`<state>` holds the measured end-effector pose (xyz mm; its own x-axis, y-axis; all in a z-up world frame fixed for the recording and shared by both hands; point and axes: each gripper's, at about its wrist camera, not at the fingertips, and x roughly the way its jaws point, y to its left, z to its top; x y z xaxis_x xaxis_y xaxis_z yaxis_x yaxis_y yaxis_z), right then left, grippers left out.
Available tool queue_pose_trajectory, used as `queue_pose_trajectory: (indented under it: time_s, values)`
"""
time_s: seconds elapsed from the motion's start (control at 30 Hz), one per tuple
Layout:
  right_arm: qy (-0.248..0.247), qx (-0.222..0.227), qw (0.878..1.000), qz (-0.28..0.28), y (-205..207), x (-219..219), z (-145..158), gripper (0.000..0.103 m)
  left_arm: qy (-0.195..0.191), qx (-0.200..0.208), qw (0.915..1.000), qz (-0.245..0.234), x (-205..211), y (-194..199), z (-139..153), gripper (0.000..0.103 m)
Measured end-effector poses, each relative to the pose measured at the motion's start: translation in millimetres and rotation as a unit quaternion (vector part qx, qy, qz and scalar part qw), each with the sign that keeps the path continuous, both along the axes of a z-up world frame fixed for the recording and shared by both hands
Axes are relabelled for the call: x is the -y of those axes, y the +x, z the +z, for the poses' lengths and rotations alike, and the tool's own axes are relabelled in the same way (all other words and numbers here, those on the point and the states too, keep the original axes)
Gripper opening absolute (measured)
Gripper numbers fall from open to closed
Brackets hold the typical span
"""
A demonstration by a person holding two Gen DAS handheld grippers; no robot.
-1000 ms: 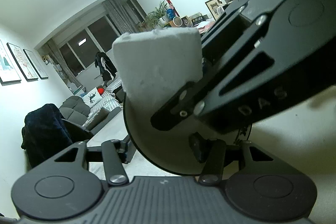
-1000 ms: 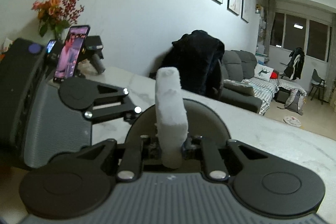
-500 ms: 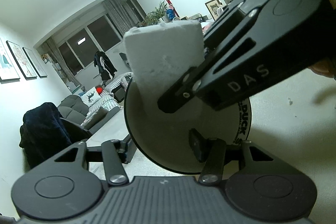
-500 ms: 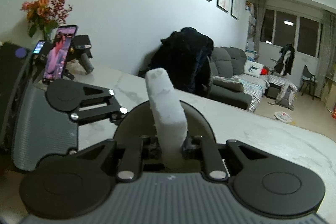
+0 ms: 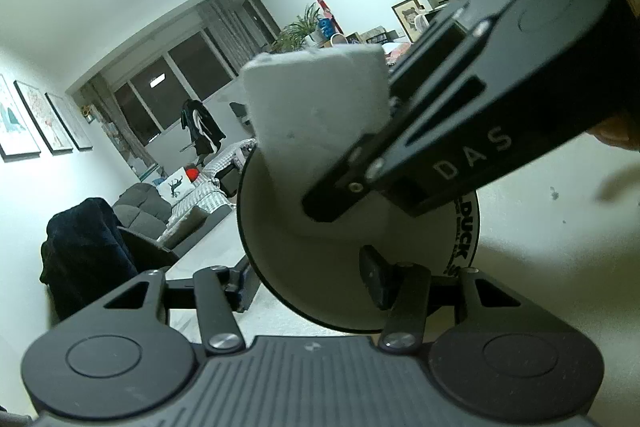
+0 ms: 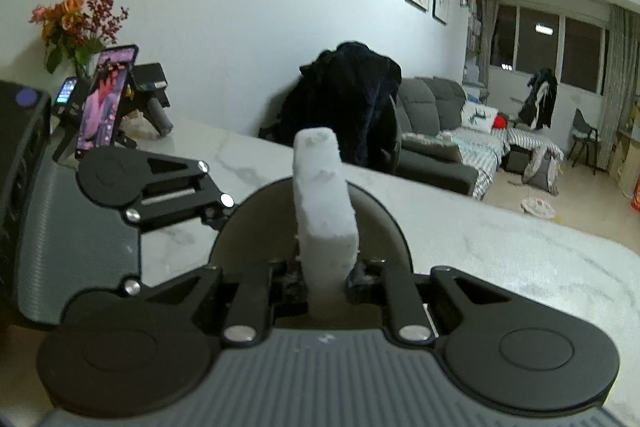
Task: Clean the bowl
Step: 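Scrub the bowl's inner wall with the sponge in the right tool while the left tool holds the bowl, then rotate the bowl with the left tool while the right tool keeps scrubbing inside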
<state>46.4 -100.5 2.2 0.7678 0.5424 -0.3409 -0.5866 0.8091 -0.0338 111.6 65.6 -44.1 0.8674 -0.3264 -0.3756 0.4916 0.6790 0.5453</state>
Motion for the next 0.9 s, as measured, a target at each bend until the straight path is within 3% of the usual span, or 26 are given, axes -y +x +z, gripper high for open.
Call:
queue_pose_trajectory:
  time_s: [0.27,0.9]
  values:
    - [-0.005,-0.008,0.999,0.037,-2.7,-2.3,-3.1,0.018,0.008,0.002,1.0000,-0.006,2.8,-10.1,-5.5,0.053]
    - [-0.038,0.018,0.999,-0.017,0.0,1.9,-0.9,0.017,-0.013,-0.002,0.9999,-0.002,1.6,-16.6,-6.6,0.054]
